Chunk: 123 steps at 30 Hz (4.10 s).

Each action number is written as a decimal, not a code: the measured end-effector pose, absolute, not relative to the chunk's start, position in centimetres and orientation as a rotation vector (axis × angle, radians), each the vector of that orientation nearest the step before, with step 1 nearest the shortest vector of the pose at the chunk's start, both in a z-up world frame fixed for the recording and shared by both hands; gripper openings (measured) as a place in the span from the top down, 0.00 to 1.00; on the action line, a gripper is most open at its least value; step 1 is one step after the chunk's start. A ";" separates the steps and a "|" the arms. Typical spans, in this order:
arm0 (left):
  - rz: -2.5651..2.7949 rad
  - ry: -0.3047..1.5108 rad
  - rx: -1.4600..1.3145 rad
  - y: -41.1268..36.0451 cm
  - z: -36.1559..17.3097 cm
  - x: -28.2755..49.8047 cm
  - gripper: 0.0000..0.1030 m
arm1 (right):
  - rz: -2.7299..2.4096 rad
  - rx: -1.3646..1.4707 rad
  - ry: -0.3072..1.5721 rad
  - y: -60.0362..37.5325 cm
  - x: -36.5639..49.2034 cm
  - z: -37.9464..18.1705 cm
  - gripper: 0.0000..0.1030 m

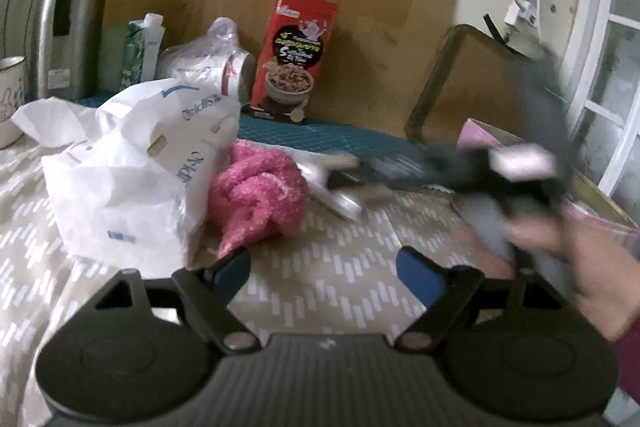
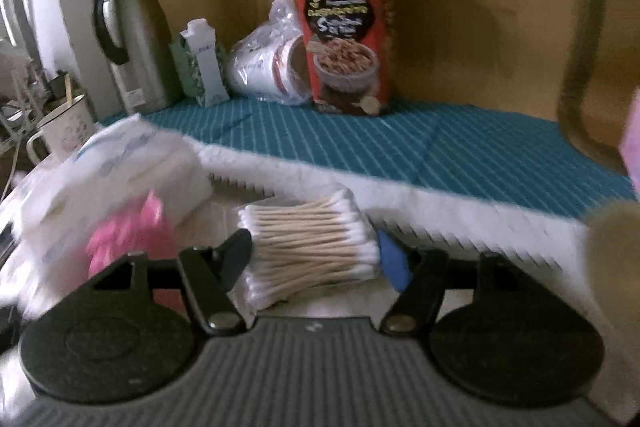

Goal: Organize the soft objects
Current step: 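Carry the cotton swab pack into the pink tin and release it, then move the right gripper to the pink fluffy cloth and grasp it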

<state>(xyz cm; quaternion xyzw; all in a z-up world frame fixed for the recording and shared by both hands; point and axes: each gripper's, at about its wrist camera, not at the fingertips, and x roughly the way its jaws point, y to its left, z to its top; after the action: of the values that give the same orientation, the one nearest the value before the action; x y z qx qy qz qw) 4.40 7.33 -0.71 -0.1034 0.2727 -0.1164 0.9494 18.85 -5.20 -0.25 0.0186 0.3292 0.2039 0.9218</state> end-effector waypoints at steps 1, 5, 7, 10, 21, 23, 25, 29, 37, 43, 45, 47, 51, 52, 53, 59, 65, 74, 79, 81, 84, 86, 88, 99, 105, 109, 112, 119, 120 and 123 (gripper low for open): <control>-0.232 0.557 -0.215 7.4 -0.7 4.4 0.18 | 0.422 0.041 0.676 -6.0 17.9 -0.2 0.32; -0.231 0.586 -0.204 7.3 -0.8 4.7 0.18 | 0.437 0.015 0.665 -9.8 13.0 -0.1 0.32; -0.247 0.599 -0.196 7.2 -0.8 4.8 0.18 | 0.449 0.019 0.656 -12.4 9.7 0.0 0.31; -0.286 0.606 -0.163 6.3 -0.7 4.7 0.18 | 0.469 -0.016 0.634 -15.4 5.0 -0.1 0.28; -0.637 0.681 -0.060 -4.2 0.7 3.6 0.21 | 0.340 0.077 0.505 -20.0 -4.3 -1.1 0.13; -0.666 0.724 -0.054 -5.7 0.2 3.7 0.22 | 0.357 0.048 0.490 -19.1 -4.8 -1.4 0.14; -0.686 0.769 -0.053 -6.7 -0.4 4.0 0.30 | 0.371 0.004 0.488 -18.1 -4.9 -1.9 0.27; -0.726 0.790 -0.033 -8.5 -0.6 4.0 0.50 | 0.343 -0.054 0.478 -16.9 -4.2 -3.1 0.64; -0.856 0.615 0.020 -13.2 4.8 4.2 0.50 | 0.257 -0.002 0.344 -20.1 -5.1 -1.5 0.67; -0.890 0.555 0.068 -19.4 6.7 7.5 0.48 | 0.111 -0.043 0.226 -24.0 -4.3 1.3 0.68; -0.877 0.550 0.074 -21.4 7.1 9.1 0.48 | 0.070 -0.032 0.217 -25.5 -3.2 1.6 0.69; -0.854 0.549 0.097 -23.2 7.4 10.3 0.44 | 0.037 -0.017 0.213 -27.1 -1.9 1.9 0.69; -0.694 0.538 0.203 -26.5 6.3 13.3 0.20 | -0.042 0.021 0.233 -29.8 2.4 1.6 0.66; -0.651 0.546 0.217 -26.8 5.8 13.7 0.20 | -0.060 0.013 0.254 -30.2 4.0 1.4 0.65; -0.619 0.560 0.217 -26.8 5.4 14.1 0.21 | -0.087 -0.004 0.264 -30.3 4.8 1.1 0.64; -0.617 0.511 0.152 -23.4 5.9 11.5 0.19 | -0.153 0.028 0.290 -30.7 6.4 0.3 0.55; -0.670 0.470 0.125 -20.3 6.5 7.2 0.17 | -0.166 0.066 0.224 -29.2 1.4 0.6 0.54; -0.541 0.501 0.036 -8.9 4.2 3.5 0.16 | -0.129 0.154 0.208 -27.3 -2.4 1.0 0.54; -0.307 0.541 0.053 -0.5 1.1 2.2 0.16 | 0.029 0.144 0.282 -23.1 -1.3 1.1 0.55; -0.216 0.552 0.056 2.3 0.2 1.9 0.16 | 0.104 0.124 0.313 -20.8 -0.9 1.1 0.55; -0.114 0.558 0.032 6.0 -0.6 2.0 0.16 | 0.206 0.100 0.358 -17.5 0.3 0.9 0.54; -0.055 0.563 0.005 8.1 -1.1 2.3 0.16 | 0.265 0.090 0.387 -15.1 1.5 0.6 0.54; -0.070 0.591 -0.087 10.0 -1.6 2.5 0.20 | 0.315 0.106 0.421 -13.0 3.1 0.4 0.54; -0.154 0.557 -0.197 11.5 -1.6 2.0 0.20 | 0.446 0.166 0.486 -6.0 8.4 1.1 0.54; -0.162 0.542 -0.243 12.1 -1.8 1.8 0.20 | 0.549 0.201 0.547 -4.7 11.2 1.6 0.49; -0.165 0.542 -0.244 12.1 -1.9 1.9 0.20 | 0.627 0.169 0.569 -2.9 12.2 1.8 0.40; -0.166 0.543 -0.240 12.1 -1.9 1.9 0.20 | 0.660 0.135 0.576 -1.3 12.8 1.8 0.36; -0.172 0.543 -0.243 12.1 -1.8 1.9 0.20 | 0.596 0.081 0.588 -0.2 14.0 0.7 0.43; -0.171 0.543 -0.242 12.1 -1.8 1.9 0.20 | 0.594 0.094 0.602 -0.6 14.2 0.4 0.54; -0.175 0.543 -0.244 12.2 -1.8 2.0 0.20 | 0.601 0.145 0.654 -2.0 14.6 -0.7 0.60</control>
<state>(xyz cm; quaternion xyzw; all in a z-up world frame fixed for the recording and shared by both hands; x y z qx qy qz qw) 2.02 12.22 -1.83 -0.1200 0.2673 -0.0859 0.9522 14.57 -1.97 -0.73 0.0703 0.3162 0.2904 0.9004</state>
